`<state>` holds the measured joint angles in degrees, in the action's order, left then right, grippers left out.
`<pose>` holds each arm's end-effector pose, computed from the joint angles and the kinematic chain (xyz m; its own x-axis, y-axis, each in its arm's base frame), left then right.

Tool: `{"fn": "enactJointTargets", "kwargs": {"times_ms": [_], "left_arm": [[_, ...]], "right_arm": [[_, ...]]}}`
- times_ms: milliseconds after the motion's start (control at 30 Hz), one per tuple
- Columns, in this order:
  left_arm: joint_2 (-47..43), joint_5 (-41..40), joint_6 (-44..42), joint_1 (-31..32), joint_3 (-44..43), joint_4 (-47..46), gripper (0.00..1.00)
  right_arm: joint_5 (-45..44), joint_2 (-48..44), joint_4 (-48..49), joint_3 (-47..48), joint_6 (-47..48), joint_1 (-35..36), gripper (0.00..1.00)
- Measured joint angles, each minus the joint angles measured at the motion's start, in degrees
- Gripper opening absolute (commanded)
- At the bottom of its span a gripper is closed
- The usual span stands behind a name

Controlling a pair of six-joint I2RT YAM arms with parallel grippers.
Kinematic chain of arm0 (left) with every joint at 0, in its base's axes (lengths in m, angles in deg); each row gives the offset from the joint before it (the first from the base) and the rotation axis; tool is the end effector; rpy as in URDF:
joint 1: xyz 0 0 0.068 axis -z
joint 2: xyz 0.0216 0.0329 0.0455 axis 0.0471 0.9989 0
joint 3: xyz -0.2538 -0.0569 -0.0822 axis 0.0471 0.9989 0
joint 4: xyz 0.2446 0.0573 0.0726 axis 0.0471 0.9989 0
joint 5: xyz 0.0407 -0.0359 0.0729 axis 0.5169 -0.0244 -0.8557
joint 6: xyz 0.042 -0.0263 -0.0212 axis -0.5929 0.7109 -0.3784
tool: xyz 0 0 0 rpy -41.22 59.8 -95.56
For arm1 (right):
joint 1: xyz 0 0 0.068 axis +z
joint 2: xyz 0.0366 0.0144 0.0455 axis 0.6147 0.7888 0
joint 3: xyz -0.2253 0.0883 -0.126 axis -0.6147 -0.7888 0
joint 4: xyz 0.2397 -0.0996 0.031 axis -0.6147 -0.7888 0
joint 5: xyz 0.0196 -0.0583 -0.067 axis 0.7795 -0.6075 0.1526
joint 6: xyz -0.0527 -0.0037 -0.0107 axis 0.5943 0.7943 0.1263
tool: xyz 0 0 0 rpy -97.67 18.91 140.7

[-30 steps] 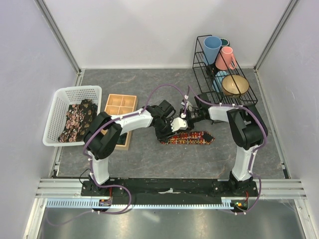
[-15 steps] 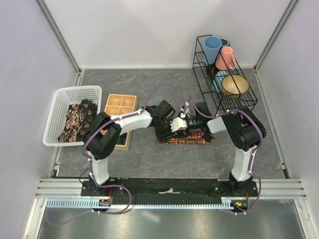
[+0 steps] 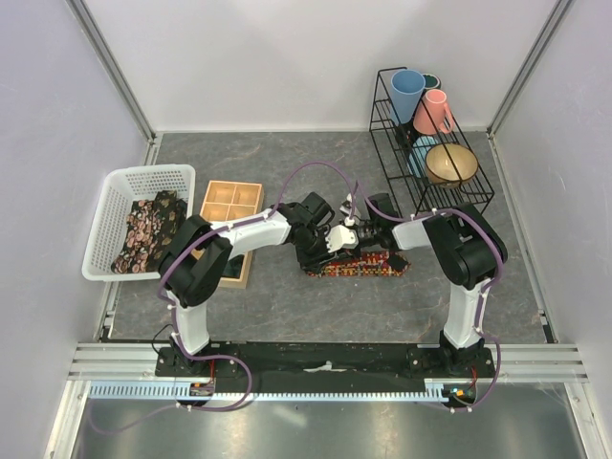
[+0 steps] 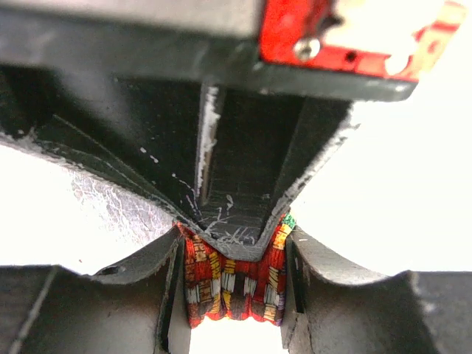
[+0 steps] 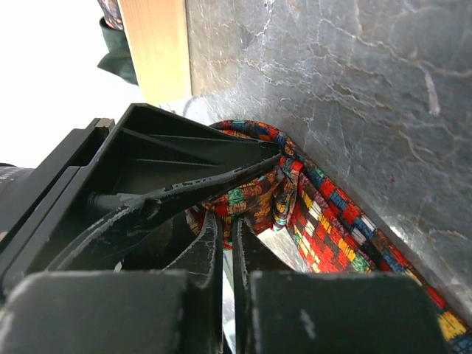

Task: Roll the ties
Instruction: Roll the tie at the center of the board.

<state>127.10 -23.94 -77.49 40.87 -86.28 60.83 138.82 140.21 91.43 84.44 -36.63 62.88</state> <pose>0.2614 -0.2649 0.1587 -0.1562 0.8797 -0.4492 0.9877 0.1407 -0.0679 0.3047 0.1743 0.1023 -0.9988 -0.0166 -0.0462 -0.0490 0.3972 0.9164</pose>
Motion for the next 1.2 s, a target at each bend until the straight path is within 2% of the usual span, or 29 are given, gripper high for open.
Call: {"fn": "enactJointTargets", "kwargs": {"times_ms": [33,100,133,167,267,367,700,1200], "left_arm": [[-0.09,0.00,0.00,0.00,0.13,-0.13,0.06],[-0.20,0.00,0.02,0.00,0.28,-0.33,0.16],[-0.22,0.00,0.04,0.00,0.33,-0.37,0.22],[-0.24,0.04,0.07,0.00,0.37,-0.42,0.32],[-0.70,0.17,0.24,0.00,0.98,-1.09,0.47],[-1.44,0.46,0.39,-0.07,2.10,-2.49,0.52],[-3.98,3.91,1.70,-0.37,5.92,-6.78,0.63],[-6.03,7.87,3.54,-0.42,8.22,-11.47,0.65]], "right_arm": [[0.17,0.13,-1.60,0.76,1.38,0.00,0.00],[0.48,0.39,-4.02,1.92,3.61,0.00,0.00],[0.57,0.52,-5.14,2.47,4.63,0.00,0.00],[0.48,0.61,-6.03,2.91,5.53,0.00,0.00],[0.26,0.61,-9.03,4.11,8.09,0.00,0.00],[0.02,0.61,-11.50,5.05,10.40,0.02,0.00],[-0.96,0.44,-18.73,6.23,15.80,-0.85,0.00],[-3.45,-0.44,-25.22,6.69,19.67,-2.54,0.00]]}}
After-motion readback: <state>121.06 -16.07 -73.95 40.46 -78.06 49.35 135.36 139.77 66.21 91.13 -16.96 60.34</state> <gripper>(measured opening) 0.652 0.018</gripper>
